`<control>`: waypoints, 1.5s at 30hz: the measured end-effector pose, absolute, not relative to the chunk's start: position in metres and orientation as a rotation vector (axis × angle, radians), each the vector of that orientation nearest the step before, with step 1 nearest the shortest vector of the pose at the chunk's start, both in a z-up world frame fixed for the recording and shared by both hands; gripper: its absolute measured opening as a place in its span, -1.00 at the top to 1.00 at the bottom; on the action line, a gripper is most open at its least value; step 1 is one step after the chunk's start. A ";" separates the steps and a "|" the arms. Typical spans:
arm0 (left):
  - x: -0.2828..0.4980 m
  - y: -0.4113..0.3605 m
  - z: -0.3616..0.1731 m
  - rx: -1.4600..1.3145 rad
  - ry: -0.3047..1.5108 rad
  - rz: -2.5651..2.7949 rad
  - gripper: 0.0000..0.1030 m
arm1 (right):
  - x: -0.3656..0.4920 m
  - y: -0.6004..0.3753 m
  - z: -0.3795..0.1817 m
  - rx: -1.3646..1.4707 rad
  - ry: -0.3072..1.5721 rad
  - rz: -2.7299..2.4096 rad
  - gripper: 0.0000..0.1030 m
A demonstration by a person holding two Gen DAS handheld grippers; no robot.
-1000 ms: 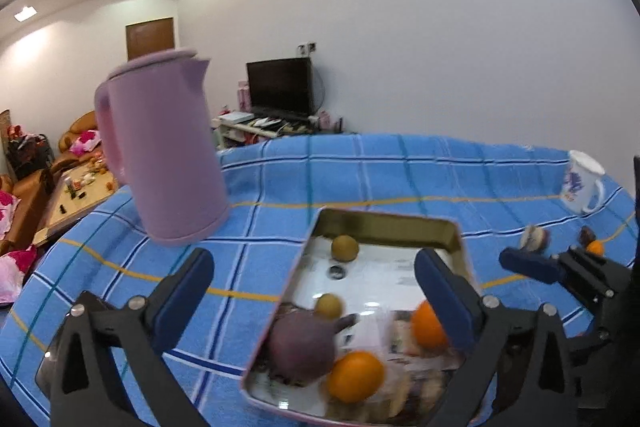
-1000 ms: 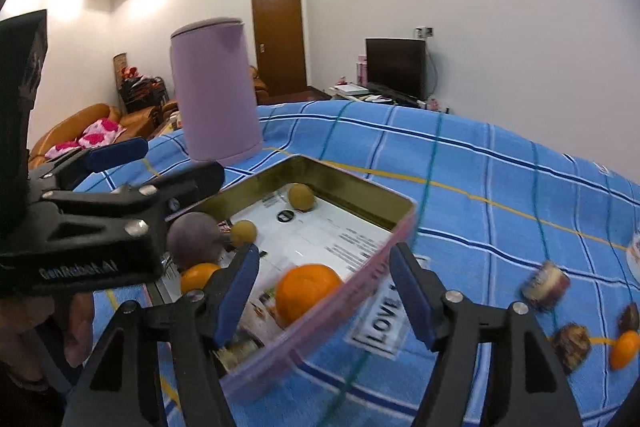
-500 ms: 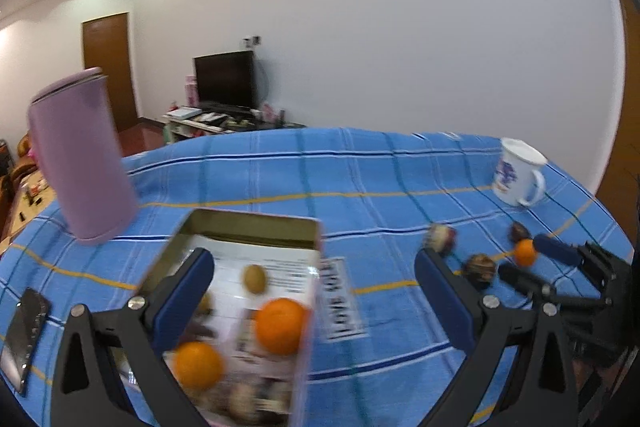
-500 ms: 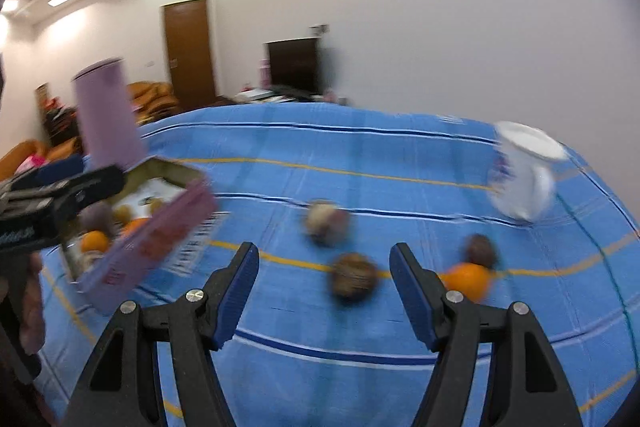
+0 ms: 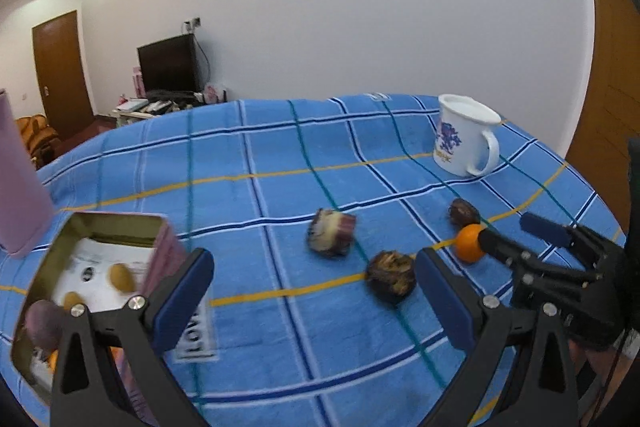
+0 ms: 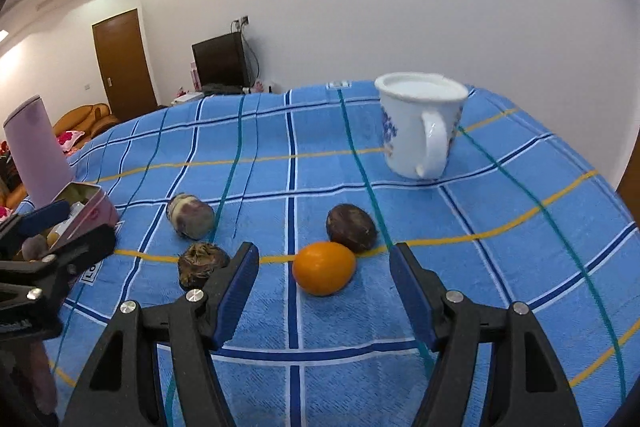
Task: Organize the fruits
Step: 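Move both open tools away from the tin toward the remaining fruits, then grasp the small orange with the right tool while the left tool approaches a brown taro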
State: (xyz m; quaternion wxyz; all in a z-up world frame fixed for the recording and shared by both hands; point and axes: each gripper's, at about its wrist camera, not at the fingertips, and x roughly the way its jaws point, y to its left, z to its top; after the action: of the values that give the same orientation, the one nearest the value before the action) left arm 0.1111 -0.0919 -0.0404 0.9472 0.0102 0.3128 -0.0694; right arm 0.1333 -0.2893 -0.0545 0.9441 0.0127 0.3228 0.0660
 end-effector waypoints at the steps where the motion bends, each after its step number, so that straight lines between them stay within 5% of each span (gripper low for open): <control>1: 0.116 -0.096 -0.043 0.032 0.640 -0.136 -0.99 | 0.136 -0.290 -0.056 0.031 0.673 0.141 -0.34; 12: 0.133 -0.103 -0.063 0.026 0.684 -0.182 -0.98 | 0.162 -0.290 -0.068 0.060 0.773 0.141 -0.32; 22: 0.136 -0.106 -0.068 0.047 0.709 -0.223 -0.93 | 0.173 -0.289 -0.079 0.066 0.848 0.164 0.14; 28: 0.135 -0.109 -0.069 0.050 0.716 -0.262 -0.73 | 0.169 -0.286 -0.076 0.058 0.821 0.180 0.15; 38: 0.135 -0.125 -0.071 0.074 0.739 -0.344 -0.73 | 0.153 -0.296 -0.065 0.086 0.730 0.141 0.14; 45: 0.148 -0.134 -0.083 0.079 0.840 -0.391 -0.19 | 0.151 -0.291 -0.064 0.050 0.727 0.122 0.14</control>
State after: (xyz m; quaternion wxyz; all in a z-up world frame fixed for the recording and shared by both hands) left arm 0.1483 -0.1340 -0.0826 0.8939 0.0382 0.4049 -0.1884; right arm 0.1513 -0.2913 -0.0636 0.9326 0.0245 0.3552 0.0597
